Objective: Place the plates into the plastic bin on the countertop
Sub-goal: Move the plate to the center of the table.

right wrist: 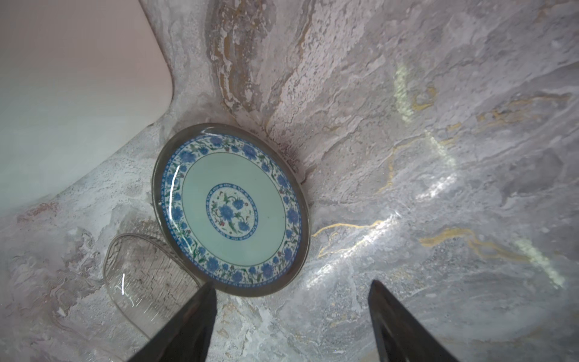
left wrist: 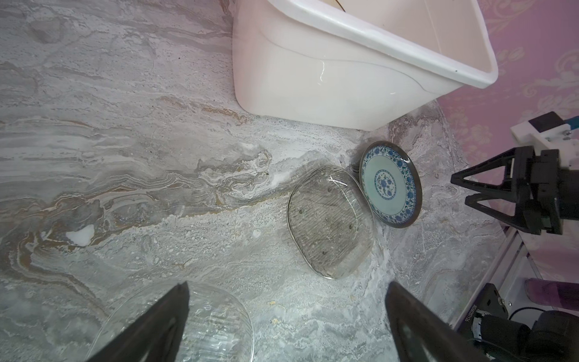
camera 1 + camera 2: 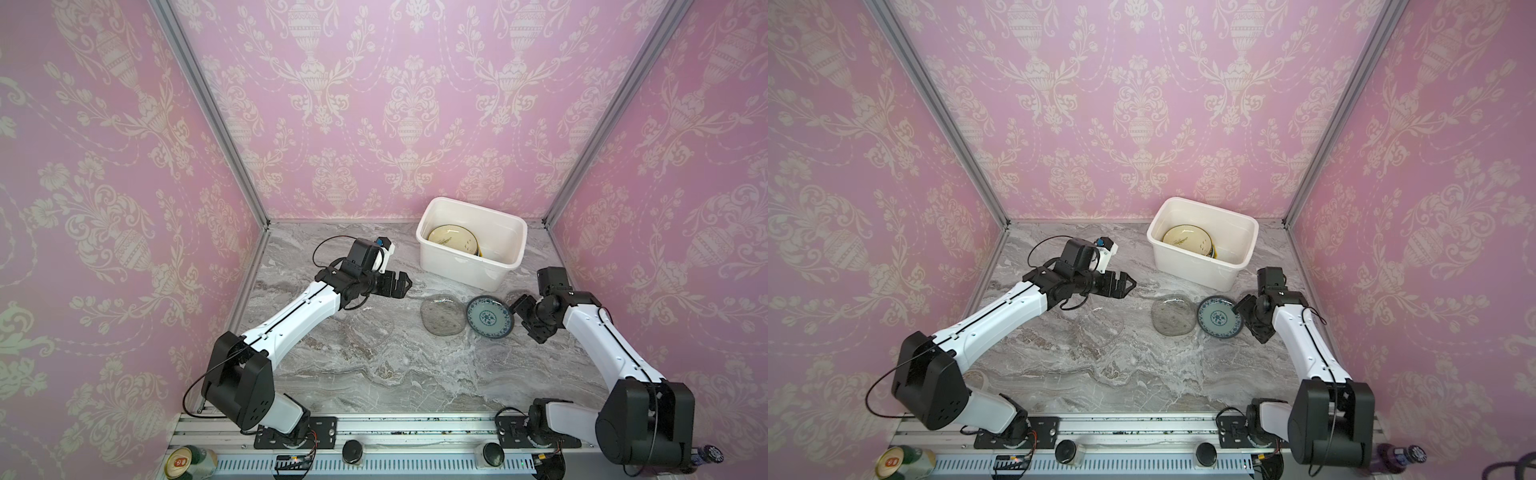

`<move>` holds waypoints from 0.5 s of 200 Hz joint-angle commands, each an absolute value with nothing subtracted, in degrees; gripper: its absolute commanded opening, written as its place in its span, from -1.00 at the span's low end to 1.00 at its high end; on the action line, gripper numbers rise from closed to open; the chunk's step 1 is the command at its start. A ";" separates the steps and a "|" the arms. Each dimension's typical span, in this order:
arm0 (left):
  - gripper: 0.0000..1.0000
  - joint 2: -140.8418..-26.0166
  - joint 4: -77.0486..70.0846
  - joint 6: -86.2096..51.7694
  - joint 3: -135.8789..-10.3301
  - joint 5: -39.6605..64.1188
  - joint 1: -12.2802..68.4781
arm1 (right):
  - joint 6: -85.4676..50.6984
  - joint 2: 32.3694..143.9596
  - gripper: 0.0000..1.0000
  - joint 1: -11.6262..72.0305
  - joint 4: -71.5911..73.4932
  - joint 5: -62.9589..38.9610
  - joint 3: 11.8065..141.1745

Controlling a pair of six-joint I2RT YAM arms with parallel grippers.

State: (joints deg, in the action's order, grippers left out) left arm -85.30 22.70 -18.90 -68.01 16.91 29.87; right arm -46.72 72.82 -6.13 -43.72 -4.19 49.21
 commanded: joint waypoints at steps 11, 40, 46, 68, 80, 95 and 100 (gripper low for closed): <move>0.99 -85.74 22.41 -17.74 -69.69 18.14 30.15 | -45.94 78.29 0.56 -6.95 -39.00 -3.62 49.29; 0.99 -86.54 22.41 -17.96 -69.92 18.10 30.23 | -43.42 84.32 0.54 -6.92 -34.79 -6.29 50.36; 0.98 -86.72 22.41 -18.22 -70.03 18.04 30.23 | -42.73 85.52 0.53 -6.93 -34.62 -6.71 50.81; 0.98 -87.01 22.26 -19.33 -70.05 18.00 30.23 | -40.29 89.27 0.48 -6.52 -35.43 -6.38 52.60; 0.99 -87.01 22.01 -19.91 -69.81 17.97 30.23 | -39.13 90.86 0.45 -5.79 -36.41 -5.53 53.61; 0.99 -86.81 21.80 -20.90 -69.46 17.76 30.23 | -37.71 92.50 0.42 -4.22 -37.88 -4.17 55.01; 0.99 -86.83 21.72 -21.08 -69.31 17.58 30.23 | -37.19 93.00 0.41 -3.57 -38.40 -3.53 55.46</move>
State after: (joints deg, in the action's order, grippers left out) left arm -86.59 22.57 -19.38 -68.49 16.91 29.87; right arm -41.17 91.05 -5.87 -36.23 -5.48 52.42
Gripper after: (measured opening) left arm 0.993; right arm 0.713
